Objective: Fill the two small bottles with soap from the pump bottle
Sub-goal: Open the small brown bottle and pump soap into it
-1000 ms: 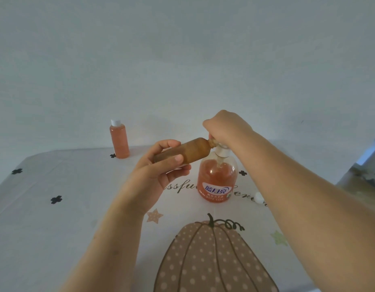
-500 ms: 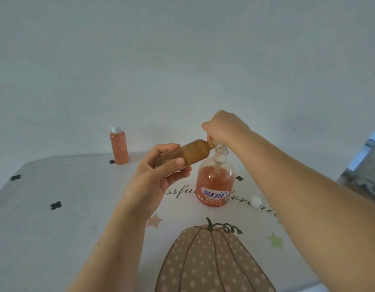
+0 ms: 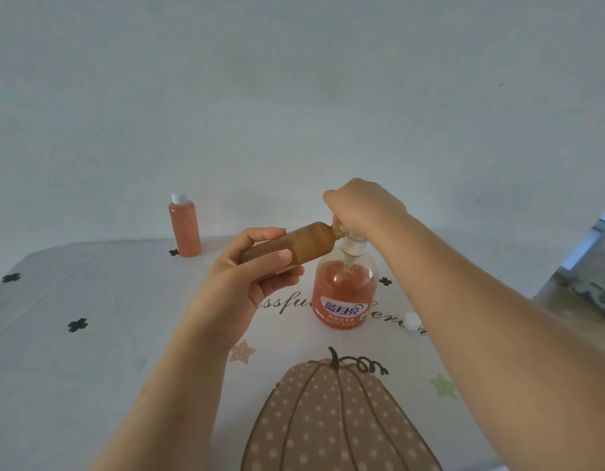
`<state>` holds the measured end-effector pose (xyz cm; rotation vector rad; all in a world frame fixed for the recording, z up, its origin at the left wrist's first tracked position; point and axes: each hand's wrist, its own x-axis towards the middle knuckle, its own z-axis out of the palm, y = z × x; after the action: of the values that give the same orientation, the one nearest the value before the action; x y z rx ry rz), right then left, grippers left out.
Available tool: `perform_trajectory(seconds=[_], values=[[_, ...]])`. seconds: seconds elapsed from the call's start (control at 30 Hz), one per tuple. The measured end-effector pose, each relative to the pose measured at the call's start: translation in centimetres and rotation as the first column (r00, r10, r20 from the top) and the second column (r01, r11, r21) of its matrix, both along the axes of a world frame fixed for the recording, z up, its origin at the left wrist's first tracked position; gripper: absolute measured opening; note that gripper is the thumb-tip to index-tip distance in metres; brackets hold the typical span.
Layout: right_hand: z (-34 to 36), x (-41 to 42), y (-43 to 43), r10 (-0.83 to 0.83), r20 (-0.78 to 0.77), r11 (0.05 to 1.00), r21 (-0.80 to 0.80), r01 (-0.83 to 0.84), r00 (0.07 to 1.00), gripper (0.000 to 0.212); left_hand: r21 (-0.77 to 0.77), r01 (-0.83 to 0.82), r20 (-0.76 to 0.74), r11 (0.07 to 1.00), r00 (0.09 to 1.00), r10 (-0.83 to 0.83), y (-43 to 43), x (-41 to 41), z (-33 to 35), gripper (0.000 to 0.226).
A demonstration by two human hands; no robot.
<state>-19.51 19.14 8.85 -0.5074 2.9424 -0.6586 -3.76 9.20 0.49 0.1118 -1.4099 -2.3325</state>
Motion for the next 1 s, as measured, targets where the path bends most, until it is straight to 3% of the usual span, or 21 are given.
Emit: perform_trajectory(seconds=[0.47, 1.0], values=[[1.2, -0.1, -0.2, -0.001, -0.019, 0.999, 0.036, 0.001, 1.0, 0.031, 0.011, -0.021, -0.054, 1.0, 0.998, 0.021, 0.8, 0.5, 0.6, 0.03], [-1.3, -1.3, -0.4, 0.013, 0.004, 0.997, -0.074, -0.013, 1.0, 0.032, -0.048, -0.015, -0.014, 0.999, 1.0, 0.014, -0.1, -0.2, 0.0, 0.026]])
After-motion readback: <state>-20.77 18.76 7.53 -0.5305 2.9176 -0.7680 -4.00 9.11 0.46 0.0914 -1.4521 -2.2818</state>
